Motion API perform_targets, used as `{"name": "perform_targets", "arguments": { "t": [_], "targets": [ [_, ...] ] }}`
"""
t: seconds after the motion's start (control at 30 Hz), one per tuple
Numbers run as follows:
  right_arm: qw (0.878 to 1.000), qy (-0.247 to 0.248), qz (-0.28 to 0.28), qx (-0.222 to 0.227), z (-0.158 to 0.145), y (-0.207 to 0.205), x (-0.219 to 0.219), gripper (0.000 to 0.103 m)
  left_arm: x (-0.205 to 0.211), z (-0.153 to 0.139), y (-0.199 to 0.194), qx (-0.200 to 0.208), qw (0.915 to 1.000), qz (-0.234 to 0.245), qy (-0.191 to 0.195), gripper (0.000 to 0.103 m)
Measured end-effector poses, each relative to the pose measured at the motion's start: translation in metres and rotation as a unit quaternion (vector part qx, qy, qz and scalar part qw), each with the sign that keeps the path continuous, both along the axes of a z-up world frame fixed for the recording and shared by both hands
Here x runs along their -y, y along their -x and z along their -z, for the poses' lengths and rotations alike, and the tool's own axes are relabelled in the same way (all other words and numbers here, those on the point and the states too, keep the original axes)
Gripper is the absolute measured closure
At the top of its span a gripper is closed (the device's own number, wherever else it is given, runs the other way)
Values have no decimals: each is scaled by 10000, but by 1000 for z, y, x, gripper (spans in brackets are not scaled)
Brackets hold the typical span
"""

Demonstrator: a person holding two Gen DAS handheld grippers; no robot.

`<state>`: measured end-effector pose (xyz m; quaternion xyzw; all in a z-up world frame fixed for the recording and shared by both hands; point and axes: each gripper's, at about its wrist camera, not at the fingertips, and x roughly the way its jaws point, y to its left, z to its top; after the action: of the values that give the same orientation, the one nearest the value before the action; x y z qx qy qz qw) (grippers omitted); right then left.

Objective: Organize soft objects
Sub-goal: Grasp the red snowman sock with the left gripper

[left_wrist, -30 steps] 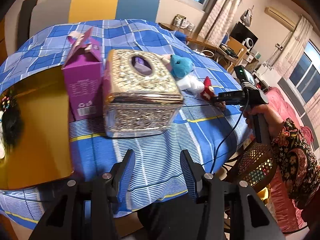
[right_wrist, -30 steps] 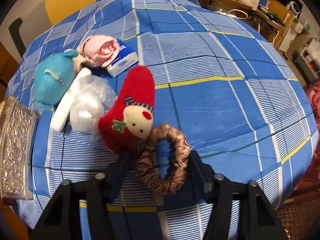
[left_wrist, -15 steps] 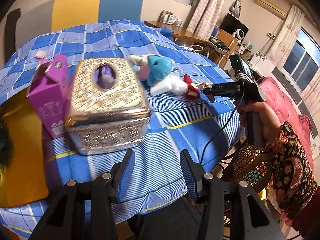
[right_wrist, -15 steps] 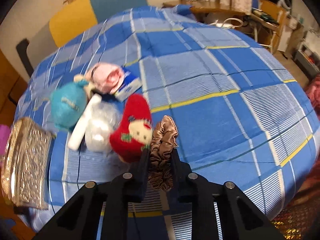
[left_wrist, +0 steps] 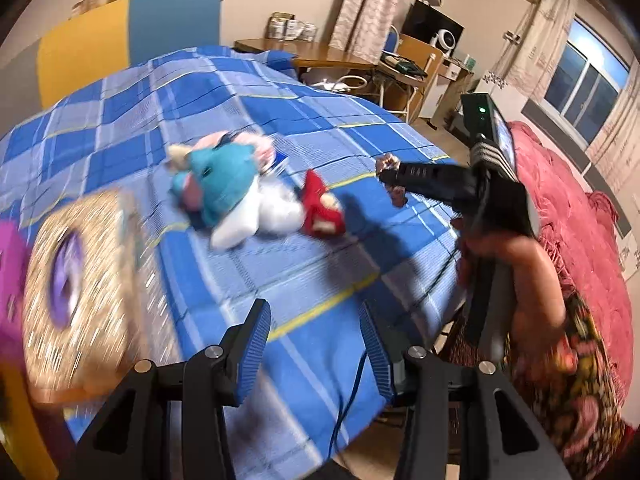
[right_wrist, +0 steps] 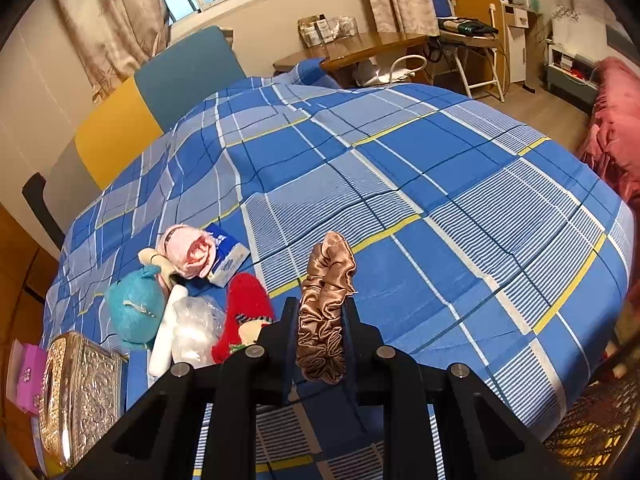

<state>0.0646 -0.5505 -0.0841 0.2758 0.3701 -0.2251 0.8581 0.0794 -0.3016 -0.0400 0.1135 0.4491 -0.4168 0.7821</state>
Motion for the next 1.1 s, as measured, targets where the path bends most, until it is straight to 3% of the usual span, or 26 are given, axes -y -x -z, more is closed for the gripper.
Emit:
{"name": "perform_targets", "arguments": {
  "t": [0.47, 0.63, 0.87, 1.0, 1.1],
  "targets": [
    [9977, -212, 566, 311, -1, 12, 22, 83, 127, 47, -77, -454, 9978, 126, -472, 56],
    [9971, -251, 616, 359, -1, 14, 24, 83, 145, 67, -88, -595, 9960, 104, -661, 56],
    [9968, -316, 612, 399, -1, 15, 25, 83, 166, 91, -91, -377, 9932, 161, -1093, 56],
    [9967, -321, 610, 427, -1, 15, 25, 83, 169, 95, -91, -277, 9936, 165, -1086, 56],
    [9966, -323, 629, 430, 0, 16, 25, 83, 166, 94, -88, -122, 9934, 118, -1131, 69]
  ]
}}
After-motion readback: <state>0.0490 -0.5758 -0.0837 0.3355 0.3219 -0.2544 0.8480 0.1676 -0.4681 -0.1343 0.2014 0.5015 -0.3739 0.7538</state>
